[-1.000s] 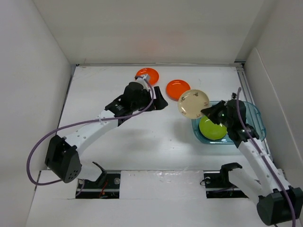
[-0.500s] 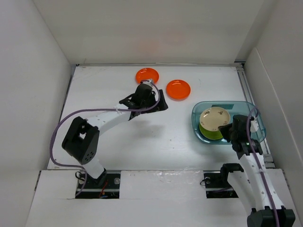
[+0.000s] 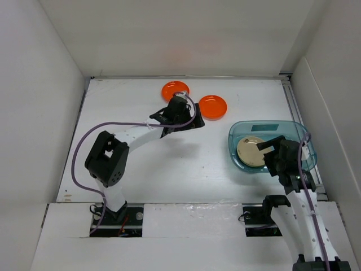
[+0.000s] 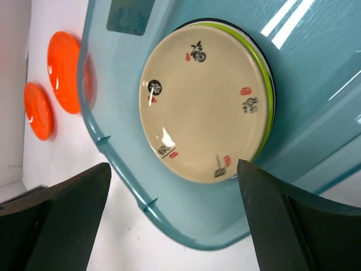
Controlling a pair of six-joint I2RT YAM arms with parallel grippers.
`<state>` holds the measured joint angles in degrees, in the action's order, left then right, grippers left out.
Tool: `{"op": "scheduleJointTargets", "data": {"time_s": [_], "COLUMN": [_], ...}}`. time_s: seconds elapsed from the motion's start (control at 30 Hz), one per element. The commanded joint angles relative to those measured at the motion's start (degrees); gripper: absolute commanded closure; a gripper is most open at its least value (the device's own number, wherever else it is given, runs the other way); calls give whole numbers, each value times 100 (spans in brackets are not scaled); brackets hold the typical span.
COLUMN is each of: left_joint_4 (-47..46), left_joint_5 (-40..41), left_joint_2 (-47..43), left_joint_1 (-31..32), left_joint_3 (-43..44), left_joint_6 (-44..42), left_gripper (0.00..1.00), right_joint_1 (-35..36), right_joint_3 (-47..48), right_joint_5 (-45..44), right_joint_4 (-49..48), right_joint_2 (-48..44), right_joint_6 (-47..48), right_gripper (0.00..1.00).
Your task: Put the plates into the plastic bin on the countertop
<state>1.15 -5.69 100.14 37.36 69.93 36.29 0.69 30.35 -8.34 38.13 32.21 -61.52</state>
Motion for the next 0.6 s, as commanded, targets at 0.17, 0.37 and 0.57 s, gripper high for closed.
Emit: {"op": "scheduleJointTargets", "data": {"time_s": [0.17, 0.37, 0.57], "left_joint_4": [-27, -509, -582], "left_joint_5": [183, -115, -722], "left_joint_2": [883, 1858, 2869], "left_joint_1": [-89, -502, -809], "left_joint_3": [1284, 1787, 2866], "left_joint_6": [70, 659, 774], "left_gripper": [1, 1, 3], "right_joint_1": [-25, -25, -25], "right_joint_3": [709, 771, 595], "right_joint_5": [587, 1333, 2274], "right_joint_4": [695, 292, -226], "right_joint_2": [-636, -1093, -1234], "right_joint_6": [-27, 271, 333], "right_gripper": [0, 0, 5]}}
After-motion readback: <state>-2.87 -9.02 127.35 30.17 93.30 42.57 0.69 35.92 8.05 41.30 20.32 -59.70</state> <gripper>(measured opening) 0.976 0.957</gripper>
